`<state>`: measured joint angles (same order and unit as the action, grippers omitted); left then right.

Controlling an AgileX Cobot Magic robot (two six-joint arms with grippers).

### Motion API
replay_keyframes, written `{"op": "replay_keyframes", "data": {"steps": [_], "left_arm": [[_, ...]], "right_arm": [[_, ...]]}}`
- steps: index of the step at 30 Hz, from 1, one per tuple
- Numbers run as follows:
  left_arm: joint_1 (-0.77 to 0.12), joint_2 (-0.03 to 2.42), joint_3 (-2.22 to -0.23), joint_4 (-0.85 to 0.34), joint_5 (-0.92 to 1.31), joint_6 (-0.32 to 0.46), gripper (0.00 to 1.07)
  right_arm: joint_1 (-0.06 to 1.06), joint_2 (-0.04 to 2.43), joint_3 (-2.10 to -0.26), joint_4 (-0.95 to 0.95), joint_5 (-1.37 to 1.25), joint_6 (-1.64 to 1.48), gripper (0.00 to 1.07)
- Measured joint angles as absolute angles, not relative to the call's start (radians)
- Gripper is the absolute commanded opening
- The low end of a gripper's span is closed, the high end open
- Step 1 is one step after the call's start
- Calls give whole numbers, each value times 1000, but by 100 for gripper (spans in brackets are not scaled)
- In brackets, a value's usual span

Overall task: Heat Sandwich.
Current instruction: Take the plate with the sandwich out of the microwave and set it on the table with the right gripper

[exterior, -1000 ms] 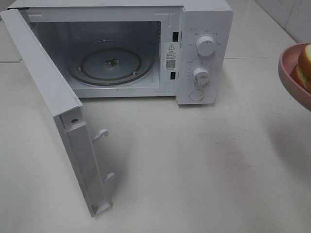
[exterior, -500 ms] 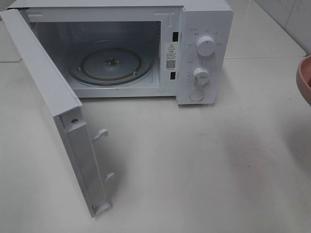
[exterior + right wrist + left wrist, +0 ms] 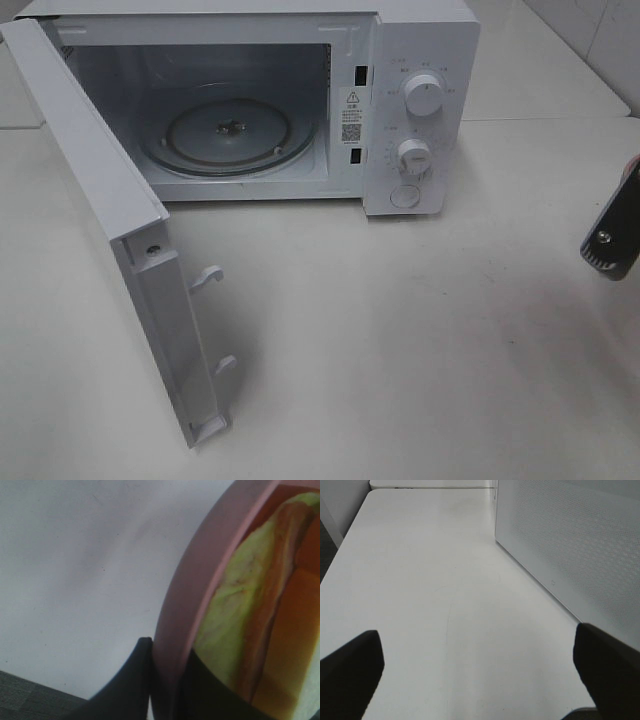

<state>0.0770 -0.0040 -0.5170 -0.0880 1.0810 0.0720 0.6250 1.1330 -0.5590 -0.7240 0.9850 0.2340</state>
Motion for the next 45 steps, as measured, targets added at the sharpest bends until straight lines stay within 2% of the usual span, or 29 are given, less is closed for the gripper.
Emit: {"op": "replay_keyframes", "data": {"steps": [19, 32, 45], "left_arm": [[77, -4, -517, -88, 1081, 72, 98], [77, -4, -517, -88, 1081, 72, 98], [77, -4, -517, -88, 1081, 72, 98]], "right_arm": [[625, 1423, -604, -746, 963, 702, 2], [623, 1615, -720, -774, 953, 787, 3], [620, 1762, -733, -782, 840, 843, 4]]}}
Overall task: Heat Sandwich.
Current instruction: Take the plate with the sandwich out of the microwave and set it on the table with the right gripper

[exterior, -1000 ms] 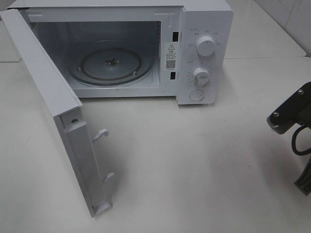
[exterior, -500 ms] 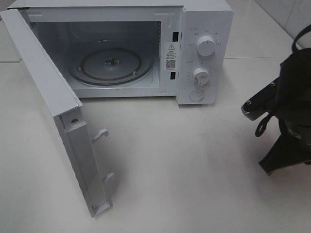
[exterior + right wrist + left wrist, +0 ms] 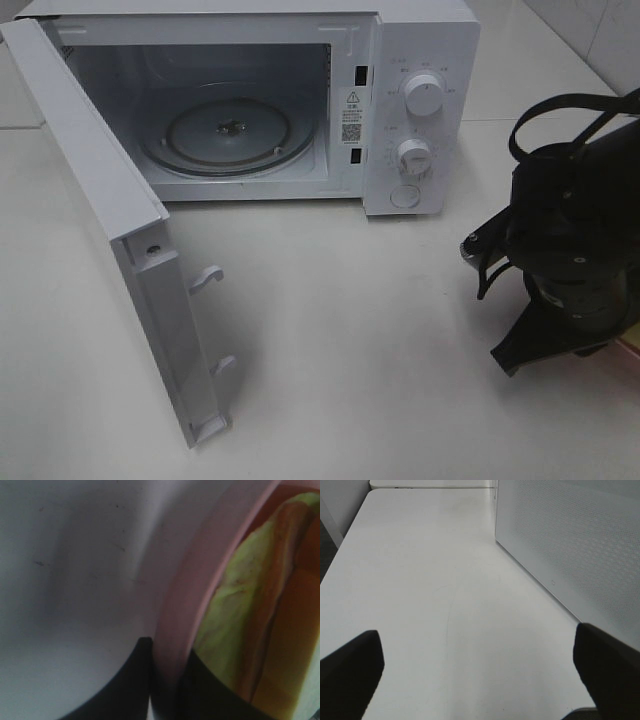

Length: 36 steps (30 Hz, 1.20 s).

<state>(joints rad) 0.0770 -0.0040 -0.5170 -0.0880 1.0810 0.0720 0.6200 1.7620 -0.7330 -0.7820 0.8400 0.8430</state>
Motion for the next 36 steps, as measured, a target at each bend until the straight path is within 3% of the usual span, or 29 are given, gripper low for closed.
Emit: {"op": "replay_keyframes", "data": {"steps": [21, 26, 30, 36], "left_arm": [[77, -4, -517, -88, 1081, 72, 98], [77, -4, -517, -88, 1081, 72, 98], [77, -4, -517, -88, 1081, 72, 98], [77, -4, -517, -88, 1081, 72, 98]], "right_arm": [[620, 1918, -734, -850, 804, 940, 11], [620, 1918, -734, -849, 805, 946, 24], [620, 1902, -734, -827, 814, 920, 41], [620, 1823, -733, -781, 816, 854, 49]]}}
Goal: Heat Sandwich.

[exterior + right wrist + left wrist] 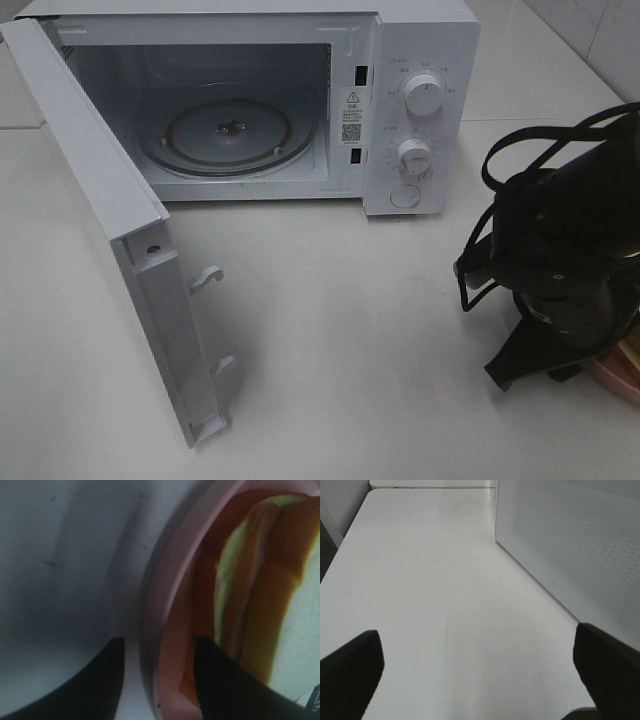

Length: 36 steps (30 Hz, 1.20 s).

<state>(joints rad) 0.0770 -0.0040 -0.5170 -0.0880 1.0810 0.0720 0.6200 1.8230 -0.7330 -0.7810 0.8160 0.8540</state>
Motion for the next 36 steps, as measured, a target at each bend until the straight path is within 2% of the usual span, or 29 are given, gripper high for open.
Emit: {"op": "replay_keyframes", "data": {"steps": [10, 12, 13, 15, 18, 21, 28, 36], "left_arm": [[77, -4, -517, -88, 1081, 72, 98], [77, -4, -517, -88, 1081, 72, 98], [77, -4, -517, -88, 1081, 72, 98], [77, -4, -517, -88, 1081, 72, 98], [77, -4, -517, -88, 1081, 72, 98], [77, -4, -517, -88, 1081, 72, 98], [77, -4, -517, -88, 1081, 72, 98], [77, -4, -517, -88, 1081, 72, 98]], "right_arm": [[620, 1640, -732, -642, 802, 654, 54], [620, 1588, -732, -599, 797, 597, 58], [620, 1540, -732, -563, 795, 544, 64], [620, 1512, -732, -544, 794, 520, 68], [620, 1410, -732, -485, 793, 447, 83], [620, 1356, -732, -465, 795, 413, 86], [620, 1182, -732, -375, 814, 270, 82], [620, 947, -732, -184, 850, 110, 80]]}}
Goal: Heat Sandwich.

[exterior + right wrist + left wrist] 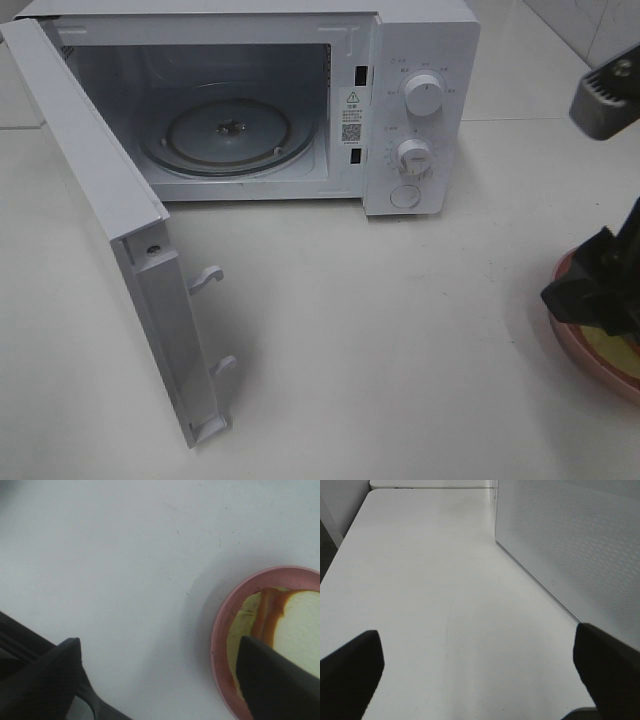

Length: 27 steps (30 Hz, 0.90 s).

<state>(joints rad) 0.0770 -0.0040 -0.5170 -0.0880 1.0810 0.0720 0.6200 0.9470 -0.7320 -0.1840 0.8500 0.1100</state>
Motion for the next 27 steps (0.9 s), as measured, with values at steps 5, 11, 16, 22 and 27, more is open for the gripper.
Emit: {"op": "replay_keyframes", "data": {"steps": [5, 11, 16, 22, 27], "left_arm": [[77, -4, -517, -88, 1081, 72, 98], [77, -4, -517, -88, 1081, 72, 98], [77, -4, -517, -88, 1081, 72, 98], [77, -4, -517, -88, 1081, 72, 98], [77, -4, -517, -88, 1081, 72, 98]], "right_arm": [[620, 835, -732, -162, 906, 88, 79], [620, 714, -732, -162, 962, 84, 78], [620, 623, -732, -162, 1016, 83, 77], [620, 544, -731, -162, 1083, 83, 77], [610, 426, -731, -161, 1106, 83, 76]]}}
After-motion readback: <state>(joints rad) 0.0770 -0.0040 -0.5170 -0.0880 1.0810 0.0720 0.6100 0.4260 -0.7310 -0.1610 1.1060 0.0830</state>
